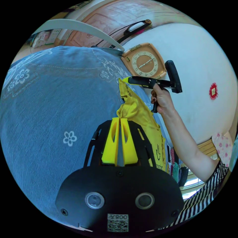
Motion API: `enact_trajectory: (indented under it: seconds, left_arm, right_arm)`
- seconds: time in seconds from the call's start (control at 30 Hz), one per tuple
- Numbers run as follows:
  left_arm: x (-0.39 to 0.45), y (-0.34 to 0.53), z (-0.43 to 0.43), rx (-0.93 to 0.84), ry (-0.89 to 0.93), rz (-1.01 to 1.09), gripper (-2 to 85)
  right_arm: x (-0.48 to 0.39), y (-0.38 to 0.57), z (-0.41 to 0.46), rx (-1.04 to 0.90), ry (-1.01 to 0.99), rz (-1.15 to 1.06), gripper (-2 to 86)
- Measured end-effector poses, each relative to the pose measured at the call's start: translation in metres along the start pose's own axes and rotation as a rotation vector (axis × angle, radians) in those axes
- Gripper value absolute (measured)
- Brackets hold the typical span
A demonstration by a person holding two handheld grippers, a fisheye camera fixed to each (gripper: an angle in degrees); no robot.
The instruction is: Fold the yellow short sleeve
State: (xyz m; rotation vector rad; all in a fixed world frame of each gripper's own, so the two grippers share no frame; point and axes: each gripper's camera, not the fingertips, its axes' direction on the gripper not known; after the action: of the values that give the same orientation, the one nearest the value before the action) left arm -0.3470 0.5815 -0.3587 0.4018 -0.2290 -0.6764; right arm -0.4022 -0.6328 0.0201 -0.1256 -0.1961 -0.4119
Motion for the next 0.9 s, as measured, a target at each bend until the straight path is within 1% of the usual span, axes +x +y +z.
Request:
enact_trajectory:
  seconds: [0.13,0.2,0.3,0.4,0.47,0.5,0.57,0.63,0.7,0.73,0.8,0.9]
  left_arm:
    - [0.001,0.000,-0.015,-0.003,0.004,0.003,0.4]
    - [0.005,0.001,-0.024,-0.003,0.004,0.003,0.4]
    - [0.011,0.004,-0.032,-0.003,0.005,0.002,0.4]
    - [0.022,0.007,-0.039,-0.003,0.001,0.003,0.5]
    - [0.033,0.010,-0.042,-0.001,-0.001,0.028,0.5]
    - [0.046,0.014,-0.047,0.017,0.003,0.088,0.6]
    - [0.074,0.020,-0.054,0.043,-0.017,0.187,0.7]
    - [0.110,0.027,-0.058,0.045,-0.018,0.297,0.8]
    - [0.160,0.043,-0.057,0.053,-0.073,0.468,0.9]
    - [0.172,0.047,-0.055,0.047,-0.096,0.513,0.9]
    - [0.209,0.066,-0.039,-0.003,-0.181,0.652,1.0]
    - [0.239,0.089,-0.014,-0.098,-0.219,0.753,1.0]
  right_arm:
    - [0.002,-0.024,-0.003,0.024,0.103,-0.026,3.1]
    - [0.010,-0.033,-0.008,0.016,0.091,-0.022,2.1]
    - [0.034,-0.040,-0.024,0.052,0.031,0.029,1.3]
    - [0.064,-0.035,-0.048,0.106,-0.083,0.076,1.0]
    - [0.095,-0.021,-0.071,0.175,-0.208,0.136,0.9]
    - [0.103,-0.017,-0.077,0.193,-0.247,0.149,0.9]
    - [0.138,0.003,-0.096,0.267,-0.401,0.197,1.0]
    - [0.162,0.020,-0.105,0.293,-0.477,0.226,1.0]
    - [0.184,0.040,-0.112,0.328,-0.512,0.255,1.0]
    - [0.198,0.054,-0.115,0.337,-0.531,0.272,1.0]
    - [0.218,0.074,-0.113,0.336,-0.544,0.309,1.0]
    - [0.248,0.102,-0.099,0.301,-0.572,0.370,1.0]
